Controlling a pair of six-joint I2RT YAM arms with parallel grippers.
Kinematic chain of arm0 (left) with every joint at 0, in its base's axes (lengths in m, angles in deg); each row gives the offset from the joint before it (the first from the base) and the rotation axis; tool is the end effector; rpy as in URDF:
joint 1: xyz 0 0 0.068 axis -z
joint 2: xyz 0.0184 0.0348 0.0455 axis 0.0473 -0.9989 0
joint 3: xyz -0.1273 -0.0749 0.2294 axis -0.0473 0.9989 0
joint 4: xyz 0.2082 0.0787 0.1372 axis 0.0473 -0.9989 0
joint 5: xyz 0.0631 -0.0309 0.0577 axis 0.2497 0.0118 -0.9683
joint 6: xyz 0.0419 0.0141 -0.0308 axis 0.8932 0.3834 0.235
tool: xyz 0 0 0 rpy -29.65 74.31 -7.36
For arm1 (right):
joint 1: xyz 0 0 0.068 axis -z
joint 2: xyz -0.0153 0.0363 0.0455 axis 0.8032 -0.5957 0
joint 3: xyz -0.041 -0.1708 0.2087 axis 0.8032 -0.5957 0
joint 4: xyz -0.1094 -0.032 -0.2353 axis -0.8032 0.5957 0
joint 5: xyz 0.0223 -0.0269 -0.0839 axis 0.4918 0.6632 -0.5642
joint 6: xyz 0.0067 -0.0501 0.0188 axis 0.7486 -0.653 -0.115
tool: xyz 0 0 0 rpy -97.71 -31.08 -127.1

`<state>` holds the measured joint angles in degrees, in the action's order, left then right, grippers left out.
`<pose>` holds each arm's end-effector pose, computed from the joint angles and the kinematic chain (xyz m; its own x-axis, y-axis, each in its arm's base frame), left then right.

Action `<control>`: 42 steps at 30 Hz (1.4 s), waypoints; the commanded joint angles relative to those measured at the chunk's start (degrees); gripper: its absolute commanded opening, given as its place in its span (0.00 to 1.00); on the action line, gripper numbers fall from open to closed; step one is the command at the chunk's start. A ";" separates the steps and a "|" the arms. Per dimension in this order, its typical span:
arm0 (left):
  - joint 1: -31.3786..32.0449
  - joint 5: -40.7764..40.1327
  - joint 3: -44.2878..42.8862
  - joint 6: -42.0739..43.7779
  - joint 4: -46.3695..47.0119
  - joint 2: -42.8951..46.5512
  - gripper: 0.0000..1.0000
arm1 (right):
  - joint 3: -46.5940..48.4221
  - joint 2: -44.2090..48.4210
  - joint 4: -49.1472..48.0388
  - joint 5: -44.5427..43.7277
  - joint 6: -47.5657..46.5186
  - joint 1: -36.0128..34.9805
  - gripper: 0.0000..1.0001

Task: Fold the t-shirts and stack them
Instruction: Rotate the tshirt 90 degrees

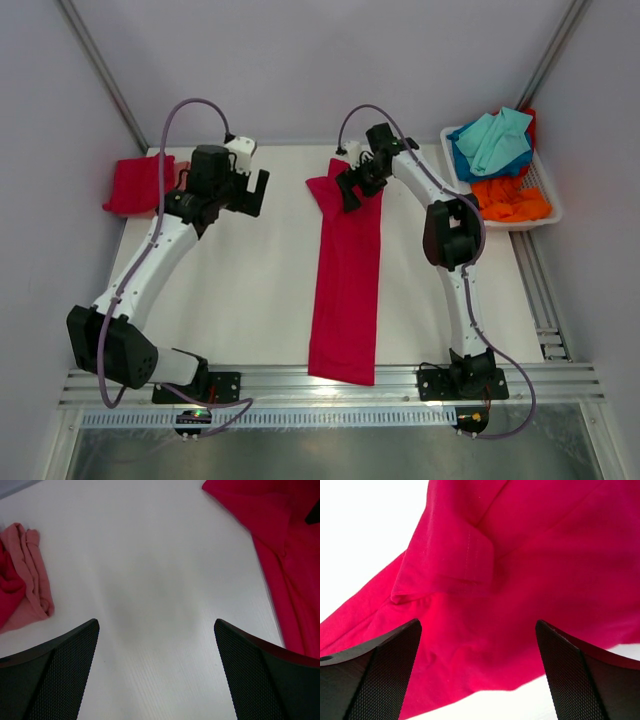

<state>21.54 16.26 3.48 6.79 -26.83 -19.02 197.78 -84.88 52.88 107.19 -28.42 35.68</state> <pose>0.2934 -0.0977 0.3561 -0.5211 0.2495 -0.8162 0.3087 0.9467 0.0923 0.4826 0.1704 0.2052 -0.5854 -0.5909 -0.5551 -0.7733 0.6126 0.1634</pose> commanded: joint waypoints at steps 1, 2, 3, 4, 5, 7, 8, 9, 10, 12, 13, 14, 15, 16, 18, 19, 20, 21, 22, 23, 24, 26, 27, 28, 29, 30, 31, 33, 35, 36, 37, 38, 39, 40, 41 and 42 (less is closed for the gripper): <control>-1.42 2.60 0.55 -1.70 0.52 1.66 0.99 | 2.28 -0.69 -0.59 3.11 0.42 -0.44 0.99; -1.69 3.04 0.81 -2.14 0.70 1.66 0.99 | 2.28 -1.04 -0.68 3.28 0.78 -0.43 0.99; -1.95 3.31 0.90 -2.32 0.61 1.57 0.99 | 2.28 -1.31 -0.94 3.37 0.95 -0.52 0.99; -2.04 3.31 0.99 -2.32 0.70 1.48 0.99 | 2.36 -1.66 -1.20 3.55 1.04 -0.44 0.99; -2.13 3.31 0.99 -2.41 0.70 1.39 0.99 | 2.37 -1.83 -1.38 3.90 1.04 -0.52 0.99; -2.31 3.31 1.17 -2.58 0.79 1.39 0.99 | 2.37 -2.01 -2.17 4.16 1.48 -0.52 0.99; -2.39 3.31 1.17 -2.67 0.70 1.31 0.99 | 2.54 -2.10 -2.26 4.43 1.48 -0.52 0.99; -2.39 3.31 1.17 -2.85 0.70 1.30 0.99 | 2.63 -2.10 -2.52 4.69 1.66 -0.44 0.99; -2.39 4.96 1.34 -2.93 0.70 1.30 0.99 | 2.80 -2.27 -2.79 4.78 1.83 -0.43 0.99; -2.48 5.15 1.52 -3.20 0.70 1.30 0.99 | 3.24 -2.54 -3.14 5.48 2.18 -0.43 0.99; -2.48 5.33 1.87 -3.29 0.79 1.30 0.99 | 3.42 -2.80 -3.31 5.83 2.53 -0.43 0.99; -2.48 5.33 1.96 -3.20 0.79 1.39 0.99 | 3.94 -3.15 -3.32 6.10 2.54 -0.61 0.99; -2.57 5.16 2.22 -3.11 0.88 1.48 0.99 | 4.21 -3.24 -3.32 6.45 2.71 -0.61 0.99; -2.57 5.24 2.40 -3.02 0.88 1.57 0.99 | 4.21 -3.33 -3.49 6.80 3.15 -0.61 0.99; -2.74 5.33 2.49 -2.93 0.88 1.74 0.99 | 3.95 -3.33 -3.93 8.20 3.41 -0.61 0.99; -2.83 5.50 2.66 -3.11 0.88 1.66 0.99 | 3.95 -3.50 -4.19 8.64 3.76 -0.61 0.99; -2.83 5.59 2.66 -3.20 0.88 1.83 0.99 | 3.95 -3.51 -4.37 9.00 4.03 -0.61 0.99; -2.83 5.59 2.84 -3.20 1.05 1.75 0.99 | 3.95 -3.68 -4.54 9.70 4.29 -0.61 0.99; -2.92 5.68 2.93 -3.29 1.14 1.83 0.99 | 4.03 -3.77 -4.81 10.05 4.47 -0.61 0.99; -2.92 5.77 3.10 -3.29 1.23 1.75 0.99 | 4.04 -3.86 -4.98 10.49 4.91 -0.52 0.99; -3.01 5.77 3.19 -3.20 1.23 1.66 0.99 | 4.21 -4.12 -4.99 10.84 5.08 -0.61 0.99; -3.10 5.94 3.19 -3.29 1.23 1.66 0.99 | 4.21 -4.38 -5.07 11.90 5.35 -0.61 0.99; -3.10 6.03 3.36 -3.29 1.23 1.74 0.99 | 4.12 -4.56 -5.25 12.16 5.44 -0.70 0.99; -3.10 6.03 3.28 -3.29 1.23 1.83 0.99 | 4.04 -4.65 -5.16 12.60 5.52 -0.70 0.99; -3.27 6.21 3.36 -3.37 1.32 1.75 0.99 | 4.04 -4.82 -5.25 12.78 5.79 -0.70 0.99; -3.27 6.30 3.37 -3.37 1.32 1.83 0.99 | 4.04 -4.91 -5.34 12.95 5.88 -0.70 1.00; -3.36 6.47 3.45 -3.46 1.23 1.92 0.99 | 4.12 -5.17 -5.42 12.95 5.88 -0.79 0.99; -3.45 7.00 3.45 -3.46 1.40 1.83 0.99 | 4.04 -5.53 -5.42 13.04 5.96 -0.87 0.99; -3.54 7.26 3.63 -3.46 1.40 1.92 0.99 | 3.95 -5.79 -5.42 12.87 5.96 -1.05 0.99; -3.54 7.35 3.72 -3.37 1.40 1.83 0.99 | 3.95 -5.88 -5.51 12.87 6.05 -1.14 0.99; -3.62 7.61 3.89 -3.46 1.40 1.92 0.99 | 4.03 -6.05 -5.51 12.78 5.97 -1.14 0.99; -3.62 7.70 3.98 -3.37 1.49 2.01 0.99 | 3.95 -6.05 -5.69 12.60 6.05 -1.22 0.99; -3.62 7.70 4.15 -3.37 1.49 1.92 0.99 | 4.03 -6.14 -5.86 12.52 6.14 -1.31 1.00; -3.71 7.97 4.24 -3.46 1.58 2.01 0.99 | 4.04 -6.14 -6.04 12.43 6.05 -1.40 0.99; -3.71 8.14 4.24 -3.37 1.58 2.01 0.99 | 4.21 -6.23 -6.13 12.34 6.05 -1.49 1.00; -3.71 8.23 4.24 -3.37 1.58 2.01 0.99 | 4.21 -6.23 -6.30 12.08 6.05 -1.49 0.99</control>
<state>18.31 23.04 7.37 4.32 -26.78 -18.97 199.68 -90.95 48.39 118.38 -22.78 34.94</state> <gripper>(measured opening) 0.991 0.994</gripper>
